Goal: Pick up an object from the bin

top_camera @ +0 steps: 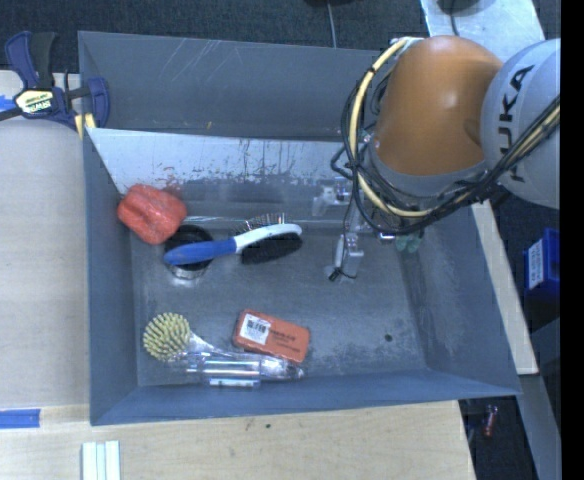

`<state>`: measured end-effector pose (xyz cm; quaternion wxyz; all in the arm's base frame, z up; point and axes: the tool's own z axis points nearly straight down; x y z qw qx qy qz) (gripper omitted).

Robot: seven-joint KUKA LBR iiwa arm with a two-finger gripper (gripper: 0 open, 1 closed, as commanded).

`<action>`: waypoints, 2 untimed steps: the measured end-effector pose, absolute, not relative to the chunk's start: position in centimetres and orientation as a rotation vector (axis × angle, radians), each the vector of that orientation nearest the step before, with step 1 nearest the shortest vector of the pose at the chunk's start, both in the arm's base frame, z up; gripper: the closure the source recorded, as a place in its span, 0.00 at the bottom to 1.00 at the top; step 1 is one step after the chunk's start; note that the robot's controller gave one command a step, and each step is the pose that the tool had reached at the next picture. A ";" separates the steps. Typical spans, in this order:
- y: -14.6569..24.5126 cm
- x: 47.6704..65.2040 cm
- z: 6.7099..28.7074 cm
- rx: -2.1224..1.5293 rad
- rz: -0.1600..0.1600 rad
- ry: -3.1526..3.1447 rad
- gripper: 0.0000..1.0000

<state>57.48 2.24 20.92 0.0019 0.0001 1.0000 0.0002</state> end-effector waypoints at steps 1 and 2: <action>5.6 61.9 9.0 -0.333 -0.001 3.105 0.00; 6.4 62.1 15.4 0.131 0.001 3.126 0.00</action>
Offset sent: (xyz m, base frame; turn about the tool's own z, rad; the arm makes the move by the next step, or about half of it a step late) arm 0.0449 0.0419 -0.0566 0.0851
